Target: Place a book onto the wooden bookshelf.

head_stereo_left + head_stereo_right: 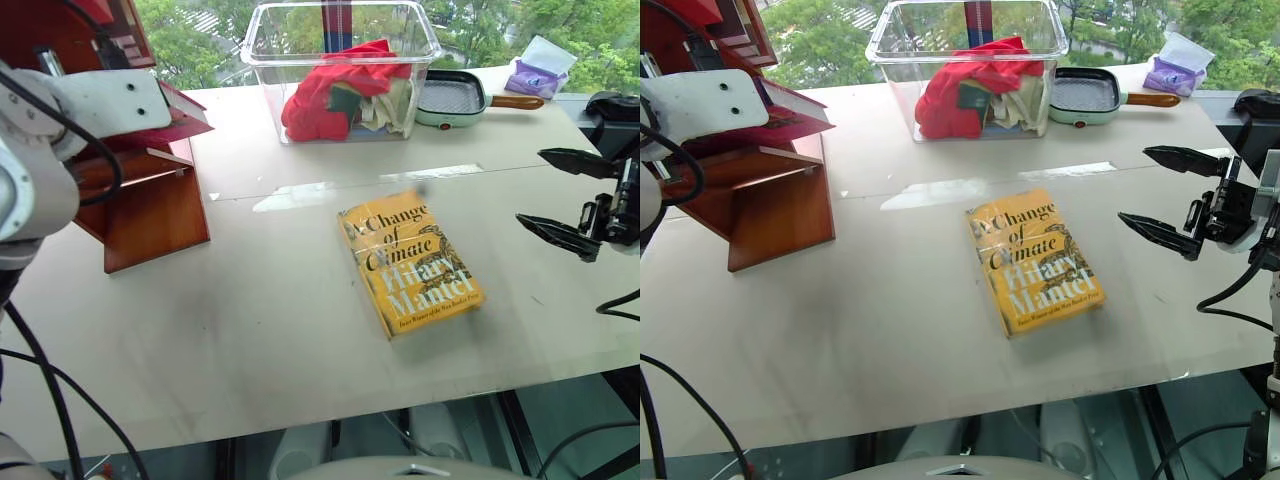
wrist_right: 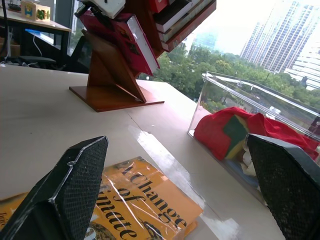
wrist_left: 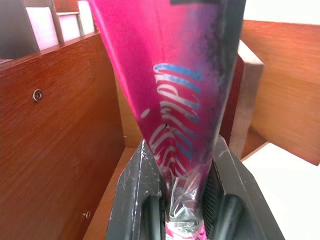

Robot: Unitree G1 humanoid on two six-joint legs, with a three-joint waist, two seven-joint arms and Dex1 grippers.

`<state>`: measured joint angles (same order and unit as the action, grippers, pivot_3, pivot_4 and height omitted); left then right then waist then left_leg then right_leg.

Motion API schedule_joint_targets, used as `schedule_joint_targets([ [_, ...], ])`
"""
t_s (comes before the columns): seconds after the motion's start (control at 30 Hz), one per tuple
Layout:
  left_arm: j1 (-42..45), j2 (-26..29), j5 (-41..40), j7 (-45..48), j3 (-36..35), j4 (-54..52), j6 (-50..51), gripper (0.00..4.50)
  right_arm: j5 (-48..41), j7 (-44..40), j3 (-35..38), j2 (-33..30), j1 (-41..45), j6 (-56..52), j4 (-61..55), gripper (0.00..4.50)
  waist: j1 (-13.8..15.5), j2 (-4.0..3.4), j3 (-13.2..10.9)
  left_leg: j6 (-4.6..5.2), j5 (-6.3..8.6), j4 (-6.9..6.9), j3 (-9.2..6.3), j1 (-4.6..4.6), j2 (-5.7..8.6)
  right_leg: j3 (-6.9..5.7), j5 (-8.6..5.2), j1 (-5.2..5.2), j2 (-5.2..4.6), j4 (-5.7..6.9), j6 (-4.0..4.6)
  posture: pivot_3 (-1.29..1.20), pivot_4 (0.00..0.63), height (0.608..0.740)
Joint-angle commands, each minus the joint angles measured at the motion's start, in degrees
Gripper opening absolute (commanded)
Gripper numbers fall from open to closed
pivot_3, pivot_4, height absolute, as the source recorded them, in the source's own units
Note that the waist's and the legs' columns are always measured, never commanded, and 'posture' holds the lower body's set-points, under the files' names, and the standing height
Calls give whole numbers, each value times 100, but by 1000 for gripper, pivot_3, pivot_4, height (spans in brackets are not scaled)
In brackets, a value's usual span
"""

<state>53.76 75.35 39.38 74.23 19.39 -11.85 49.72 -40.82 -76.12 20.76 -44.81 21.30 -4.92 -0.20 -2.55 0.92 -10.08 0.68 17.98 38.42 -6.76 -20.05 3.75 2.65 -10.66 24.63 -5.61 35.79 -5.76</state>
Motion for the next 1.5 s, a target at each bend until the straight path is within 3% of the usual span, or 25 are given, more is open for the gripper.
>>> schedule_joint_targets([
  [0.03, -70, 15, 248, -64, -144, 146, 121, 2178, -123, -11, 184, -128, -29, -48, -246, 4500, -4, 1, 0, 2, 1, -1, 4, 12, -2, 4, 0, -10, 3, 2, 0, 0, 150, 740],
  [0.07, -27, -10, 251, -38, -175, 87, 146, 2198, -143, -30, 206, -136, -59, -59, -249, 4500, -18, 15, -7, 2, 1, -1, 5, 17, -3, 6, 0, -14, 4, 2, 0, 0, 150, 740],
  [0.17, 511, -327, -89, 196, -386, -41, 382, 3183, -200, -6, 253, -117, -85, -83, -258, 4500, 28, 26, -9, -4, -2, 9, 12, 6, -5, 14, 1, -17, 7, -3, 0, 0, 150, 740],
  [0.3, 525, -202, -764, 671, -773, -325, 352, 3183, -225, 29, 265, -52, -126, -69, -251, 4500, 33, 26, -9, -8, -3, 49, -10, -78, 3, -13, 3, 32, -6, -6, -1, 0, 150, 740],
  [0.43, 633, -289, -1564, 808, -1355, -478, 507, 3183, -257, 103, 254, -49, -202, -132, -348, 4500, 14, 26, -10, -9, -3, 46, 7, -89, 6, -31, 3, 55, -20, -4, 0, 0, 150, 740],
  [0.6, 1260, -970, -3102, 1050, -2070, -1006, 1456, 3183, -309, 200, 323, -159, -248, -281, -442, 4500, 48, 30, -11, -6, -1, 51, 6, -87, 7, -37, 3, 52, -25, -10, -1, 0, 150, 740],
  [0.73, 1662, -1652, -4409, 1030, -2559, -1568, 2845, 3183, -366, 312, 424, -262, -371, -468, -635, 4500, 33, 30, -11, -6, -1, 66, 3, -76, 8, -40, 3, 41, -24, 2, -1, 0, 150, 740],
  [0.77, 1565, -2238, -4712, 898, -2920, -1836, 3201, 3183, -373, 422, 459, -254, -477, -531, -773, 4500, 25, 29, -11, -6, -1, 70, 3, -76, 8, -40, 3, 41, -24, 3, -1, 0, 150, 740],
  [0.87, 970, -4068, -5055, 150, -3771, -2411, 4031, 3183, -321, 746, 537, -199, -958, -697, -1271, 4500, 53, 8, 3, -6, -1, 78, 0, -65, 7, -44, 2, 23, -24, -2, -1, 0, 150, 740],
  [0.97, -56, -5067, -5124, -681, -3966, -2925, 3570, 3183, -251, 969, 697, -183, -1496, -794, -1616, 4500, 15, 34, -13, -7, -1, 88, -5, -61, 8, -47, 3, 14, -27, 0, 0, 0, 150, 740],
  [1.2, -2729, -5445, -5383, -1503, -3796, -2818, 1459, 3183, 77, 1147, 1156, -66, -2785, -664, -1778, 4500, 78, 21, 13, -11, 0, 70, -6, -62, 3, -18, 17, 41, -28, -12, 11, 0, 150, 740],
  [1.37, -4371, -5199, -5298, -1757, -3743, -2526, -85, 3183, 474, 1018, 1408, 7, -3446, -254, -1347, 4500, 209, 23, 19, -9, 2, 72, 21, -37, 6, -21, 19, 9, -31, -18, 13, 0, 150, 740],
  [1.5, -5227, -5003, -5464, -1900, -3955, -2381, -694, 3183, 648, 954, 1556, 35, -3783, -14, -1131, 4500, 233, 23, 20, -4, 5, 66, 23, -17, 4, -21, 17, -12, -31, -22, 14, 0, 150, 740],
])
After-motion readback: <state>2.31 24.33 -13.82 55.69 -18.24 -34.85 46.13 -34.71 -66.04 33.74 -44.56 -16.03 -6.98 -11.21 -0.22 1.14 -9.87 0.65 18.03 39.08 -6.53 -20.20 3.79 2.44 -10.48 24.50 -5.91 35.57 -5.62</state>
